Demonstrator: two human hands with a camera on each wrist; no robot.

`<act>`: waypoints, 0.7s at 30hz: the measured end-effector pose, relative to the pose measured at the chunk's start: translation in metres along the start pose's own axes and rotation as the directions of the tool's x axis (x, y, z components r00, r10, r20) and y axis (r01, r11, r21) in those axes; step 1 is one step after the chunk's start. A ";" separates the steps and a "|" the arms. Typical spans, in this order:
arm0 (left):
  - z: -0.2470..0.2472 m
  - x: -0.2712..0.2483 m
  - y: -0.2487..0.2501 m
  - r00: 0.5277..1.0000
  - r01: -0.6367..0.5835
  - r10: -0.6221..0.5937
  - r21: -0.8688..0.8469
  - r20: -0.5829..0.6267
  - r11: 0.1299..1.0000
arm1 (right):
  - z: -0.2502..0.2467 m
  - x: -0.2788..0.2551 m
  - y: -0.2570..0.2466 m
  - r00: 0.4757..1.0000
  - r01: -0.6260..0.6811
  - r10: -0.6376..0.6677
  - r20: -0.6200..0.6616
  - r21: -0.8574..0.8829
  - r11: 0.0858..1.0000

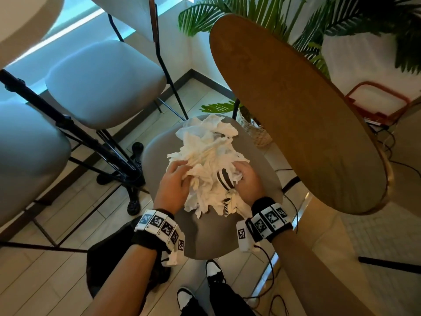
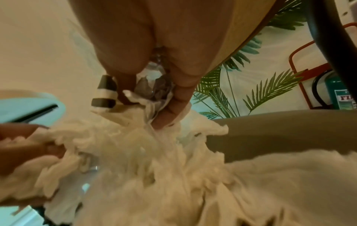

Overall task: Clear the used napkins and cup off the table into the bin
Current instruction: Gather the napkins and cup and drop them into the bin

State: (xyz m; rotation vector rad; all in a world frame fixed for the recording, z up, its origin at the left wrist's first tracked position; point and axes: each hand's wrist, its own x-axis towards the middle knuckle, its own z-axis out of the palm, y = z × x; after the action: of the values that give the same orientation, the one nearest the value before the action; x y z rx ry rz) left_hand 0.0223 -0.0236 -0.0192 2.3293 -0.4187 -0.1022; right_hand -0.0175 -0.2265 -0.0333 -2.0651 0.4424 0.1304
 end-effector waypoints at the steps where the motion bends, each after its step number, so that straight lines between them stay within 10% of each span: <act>1: -0.004 -0.002 0.003 1.000 -0.013 0.012 -0.010 -0.024 1.000 | -0.004 -0.002 -0.002 1.000 0.010 -0.010 -0.009 0.022 1.000; 8: -0.025 -0.015 0.018 0.988 -0.105 0.091 -0.106 -0.127 0.989 | -0.026 -0.019 -0.029 0.977 0.074 -0.137 0.167 0.336 0.939; 21: -0.042 -0.030 0.042 0.989 -0.151 0.146 -0.230 -0.039 0.961 | -0.021 -0.046 -0.072 0.949 0.232 -0.241 0.202 0.069 0.970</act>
State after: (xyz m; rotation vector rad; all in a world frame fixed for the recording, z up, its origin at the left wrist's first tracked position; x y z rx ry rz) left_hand -0.0091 -0.0133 0.0385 2.0602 -0.5395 -0.0500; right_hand -0.0356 -0.1998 0.0482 -2.0180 0.0659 0.1897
